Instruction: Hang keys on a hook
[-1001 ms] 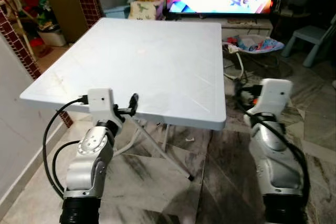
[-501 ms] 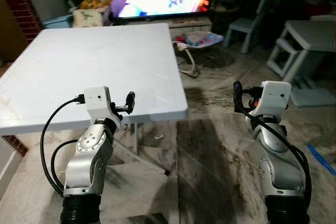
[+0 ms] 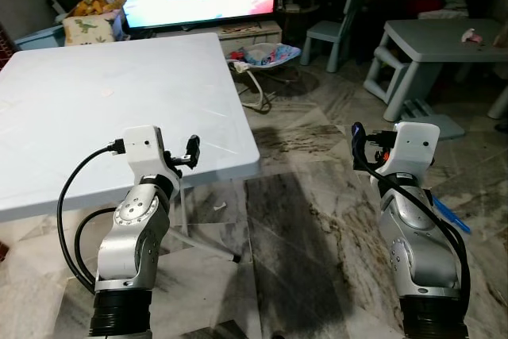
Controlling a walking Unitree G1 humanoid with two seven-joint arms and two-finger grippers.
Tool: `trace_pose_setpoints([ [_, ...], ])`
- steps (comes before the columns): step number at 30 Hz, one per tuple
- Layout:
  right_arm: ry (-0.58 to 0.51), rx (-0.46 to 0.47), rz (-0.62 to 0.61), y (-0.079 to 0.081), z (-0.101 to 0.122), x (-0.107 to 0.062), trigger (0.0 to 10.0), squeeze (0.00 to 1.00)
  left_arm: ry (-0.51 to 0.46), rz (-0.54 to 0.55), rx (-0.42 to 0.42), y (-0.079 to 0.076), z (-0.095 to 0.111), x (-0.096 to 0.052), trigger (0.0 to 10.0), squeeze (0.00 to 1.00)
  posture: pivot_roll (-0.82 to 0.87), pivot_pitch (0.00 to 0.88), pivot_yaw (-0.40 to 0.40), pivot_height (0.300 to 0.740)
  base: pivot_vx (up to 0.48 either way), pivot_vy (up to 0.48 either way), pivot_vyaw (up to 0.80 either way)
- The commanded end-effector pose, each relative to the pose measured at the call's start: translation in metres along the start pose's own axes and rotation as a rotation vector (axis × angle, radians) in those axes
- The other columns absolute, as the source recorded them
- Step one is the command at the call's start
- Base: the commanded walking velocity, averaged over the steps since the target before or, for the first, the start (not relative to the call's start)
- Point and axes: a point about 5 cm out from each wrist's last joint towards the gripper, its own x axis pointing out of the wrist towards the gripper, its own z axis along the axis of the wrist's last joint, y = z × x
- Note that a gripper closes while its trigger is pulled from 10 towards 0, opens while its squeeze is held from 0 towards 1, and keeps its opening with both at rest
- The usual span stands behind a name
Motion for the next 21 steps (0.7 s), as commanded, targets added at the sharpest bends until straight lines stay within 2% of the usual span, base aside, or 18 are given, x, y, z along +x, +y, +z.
trace_pose_setpoints([
  [1,-0.017,0.012,0.007,0.0022,0.0058,0.0006,10.0,0.0,0.012,0.029,0.005,0.0055,0.0002,0.0015,10.0,0.0,-0.02,0.0,0.037,0.74,0.0,0.0,-0.8],
  [8,-0.023,0.022,0.009,0.0022,0.006,0.0004,10.0,0.0,0.014,0.028,0.014,0.0057,0.0011,0.0023,10.0,0.0,-0.02,0.0,0.037,0.74,0.0,0.0,-0.66],
  [21,-0.032,0.018,0.017,0.0031,0.007,0.0003,10.0,0.0,0.03,0.038,-0.007,0.0087,0.0025,0.0054,10.0,0.0,-0.02,0.0,0.046,0.74,0.0,0.473,0.0],
])
